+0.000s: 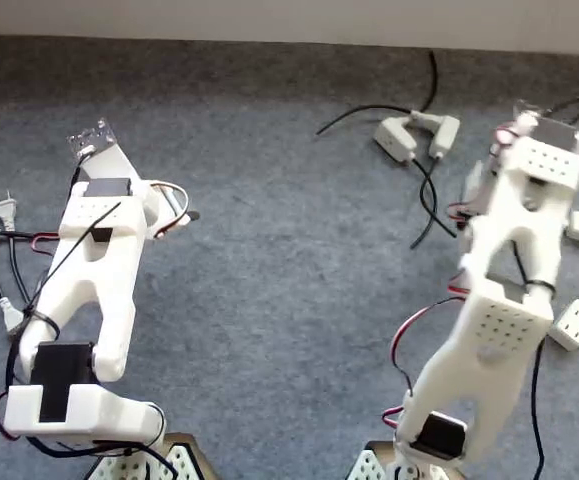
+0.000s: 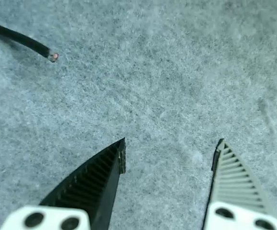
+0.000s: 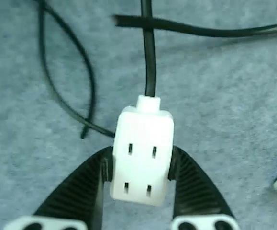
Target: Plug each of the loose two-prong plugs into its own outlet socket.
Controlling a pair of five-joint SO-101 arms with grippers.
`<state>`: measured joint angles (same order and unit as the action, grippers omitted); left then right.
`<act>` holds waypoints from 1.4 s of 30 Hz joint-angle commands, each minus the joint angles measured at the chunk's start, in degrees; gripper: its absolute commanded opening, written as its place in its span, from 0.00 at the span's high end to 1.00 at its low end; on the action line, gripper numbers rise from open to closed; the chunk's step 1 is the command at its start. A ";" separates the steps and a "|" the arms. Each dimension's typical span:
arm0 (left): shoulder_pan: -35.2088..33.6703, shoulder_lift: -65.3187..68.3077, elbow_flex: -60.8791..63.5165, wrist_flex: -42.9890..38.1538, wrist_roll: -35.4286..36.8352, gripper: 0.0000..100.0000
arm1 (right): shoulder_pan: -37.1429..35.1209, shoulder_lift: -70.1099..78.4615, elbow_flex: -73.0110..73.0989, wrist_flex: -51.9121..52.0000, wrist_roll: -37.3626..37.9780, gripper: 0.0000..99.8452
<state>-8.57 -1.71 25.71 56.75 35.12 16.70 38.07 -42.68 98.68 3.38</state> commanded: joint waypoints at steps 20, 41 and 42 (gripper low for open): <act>-0.40 -1.45 -0.31 -2.81 0.26 0.71 | -41.19 -7.60 5.76 -2.33 -49.23 0.93; -0.31 -1.45 0.40 -4.84 0.26 0.71 | -49.63 2.24 14.46 -24.75 -56.53 0.84; -0.31 -1.45 0.40 -4.92 0.26 0.71 | -49.71 1.27 14.55 -24.40 -56.26 0.79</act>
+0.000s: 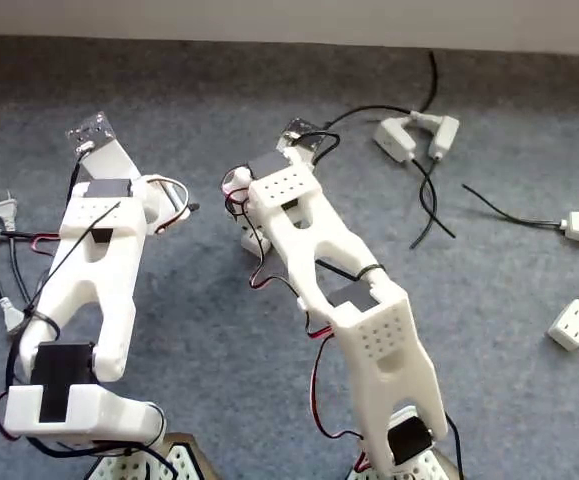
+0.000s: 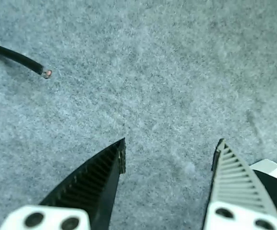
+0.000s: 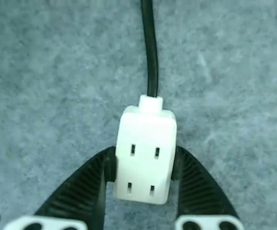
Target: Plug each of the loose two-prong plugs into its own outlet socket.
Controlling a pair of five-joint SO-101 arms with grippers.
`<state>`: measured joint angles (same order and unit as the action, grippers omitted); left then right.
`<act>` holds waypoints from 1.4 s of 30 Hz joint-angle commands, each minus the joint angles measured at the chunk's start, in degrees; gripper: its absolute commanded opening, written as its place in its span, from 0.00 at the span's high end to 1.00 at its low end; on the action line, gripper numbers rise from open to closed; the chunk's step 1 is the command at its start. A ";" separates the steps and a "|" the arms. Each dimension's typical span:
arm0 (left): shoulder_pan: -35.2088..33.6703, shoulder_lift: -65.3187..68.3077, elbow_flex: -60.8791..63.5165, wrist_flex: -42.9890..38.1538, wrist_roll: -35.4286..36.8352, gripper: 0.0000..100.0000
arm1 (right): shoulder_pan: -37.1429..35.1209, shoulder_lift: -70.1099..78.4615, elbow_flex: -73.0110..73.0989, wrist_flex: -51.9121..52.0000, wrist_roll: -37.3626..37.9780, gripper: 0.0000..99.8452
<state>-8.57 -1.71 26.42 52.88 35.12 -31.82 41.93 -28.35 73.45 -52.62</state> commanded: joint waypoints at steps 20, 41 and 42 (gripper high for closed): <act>-0.40 -1.36 -0.40 -1.41 0.26 0.71 | -1.36 -40.31 0.31 1.45 32.09 0.69; -17.10 -1.10 -10.33 -7.65 -3.96 0.70 | 15.08 -60.00 2.24 -3.03 45.71 0.69; -19.56 -0.75 -11.56 -7.65 -5.45 0.70 | 15.08 -59.30 2.51 -3.03 45.80 0.69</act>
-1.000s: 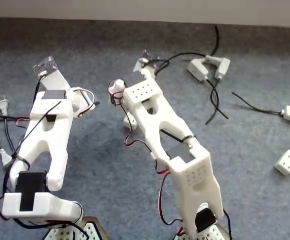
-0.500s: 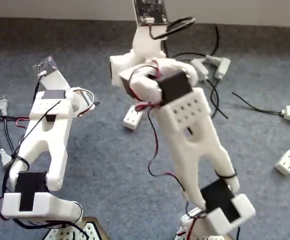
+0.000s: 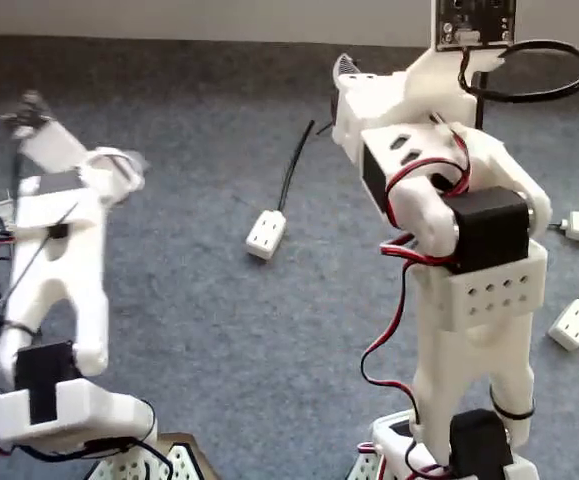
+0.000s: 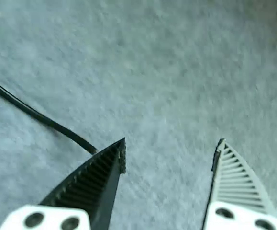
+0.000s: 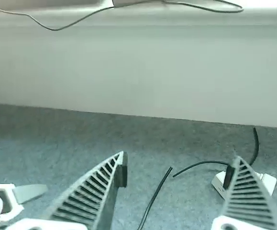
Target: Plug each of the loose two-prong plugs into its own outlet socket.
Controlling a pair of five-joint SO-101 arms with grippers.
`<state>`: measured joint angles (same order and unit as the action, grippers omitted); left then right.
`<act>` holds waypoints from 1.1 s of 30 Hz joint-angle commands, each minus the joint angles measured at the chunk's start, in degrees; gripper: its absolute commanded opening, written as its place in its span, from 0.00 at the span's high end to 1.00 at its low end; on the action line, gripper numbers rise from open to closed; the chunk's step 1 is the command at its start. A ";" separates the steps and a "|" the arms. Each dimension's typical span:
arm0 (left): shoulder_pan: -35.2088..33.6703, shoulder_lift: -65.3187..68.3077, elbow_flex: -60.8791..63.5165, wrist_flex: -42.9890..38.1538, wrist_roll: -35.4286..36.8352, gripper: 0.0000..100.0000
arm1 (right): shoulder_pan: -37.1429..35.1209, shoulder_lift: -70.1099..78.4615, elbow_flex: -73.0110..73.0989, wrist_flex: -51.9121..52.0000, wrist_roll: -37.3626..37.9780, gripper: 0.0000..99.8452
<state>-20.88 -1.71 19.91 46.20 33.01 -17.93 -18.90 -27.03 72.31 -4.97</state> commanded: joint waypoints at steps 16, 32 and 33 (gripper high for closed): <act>-20.62 28.70 -47.25 46.59 -11.43 0.71 | 2.42 2.33 -6.37 4.53 -1.85 0.69; -29.05 24.22 -21.41 40.44 -19.43 0.71 | 2.33 2.24 -6.29 4.62 -1.85 0.69; -29.76 23.34 -19.38 37.71 -19.43 0.71 | 2.33 2.24 -6.29 4.62 -1.85 0.69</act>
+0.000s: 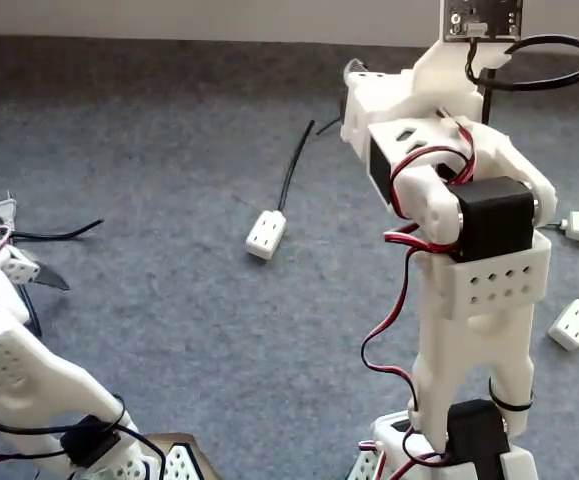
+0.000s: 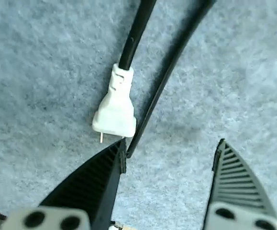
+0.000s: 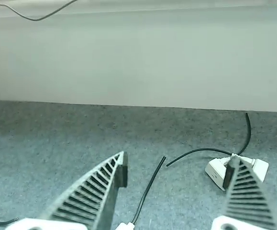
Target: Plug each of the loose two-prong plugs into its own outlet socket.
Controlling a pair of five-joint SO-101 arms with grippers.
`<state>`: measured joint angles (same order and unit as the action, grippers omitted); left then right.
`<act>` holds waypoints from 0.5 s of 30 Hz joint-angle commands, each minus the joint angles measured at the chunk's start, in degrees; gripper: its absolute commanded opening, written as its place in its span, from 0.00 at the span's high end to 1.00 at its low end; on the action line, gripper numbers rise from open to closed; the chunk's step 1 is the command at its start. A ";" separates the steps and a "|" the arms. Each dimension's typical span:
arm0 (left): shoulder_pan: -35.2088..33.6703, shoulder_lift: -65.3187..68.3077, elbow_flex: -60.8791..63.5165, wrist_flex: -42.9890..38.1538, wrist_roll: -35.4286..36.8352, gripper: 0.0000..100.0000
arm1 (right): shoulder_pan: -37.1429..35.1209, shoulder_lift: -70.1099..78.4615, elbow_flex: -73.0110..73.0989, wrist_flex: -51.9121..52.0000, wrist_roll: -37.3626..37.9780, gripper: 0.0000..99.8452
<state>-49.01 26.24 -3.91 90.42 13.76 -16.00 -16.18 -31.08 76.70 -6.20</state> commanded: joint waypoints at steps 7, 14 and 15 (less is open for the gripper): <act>-4.00 -12.44 11.65 -15.65 -0.35 0.71 | 0.31 -0.48 -2.24 0.22 -0.62 0.69; -4.00 -14.46 12.18 -15.65 -0.35 0.71 | 0.31 -0.48 -2.24 0.22 -0.62 0.69; -4.00 -14.81 12.09 -15.65 -0.35 0.71 | 0.31 -0.48 -2.24 0.22 -0.62 0.69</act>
<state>-52.79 14.64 8.57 75.21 13.76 -16.00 -16.18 -31.08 76.70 -6.20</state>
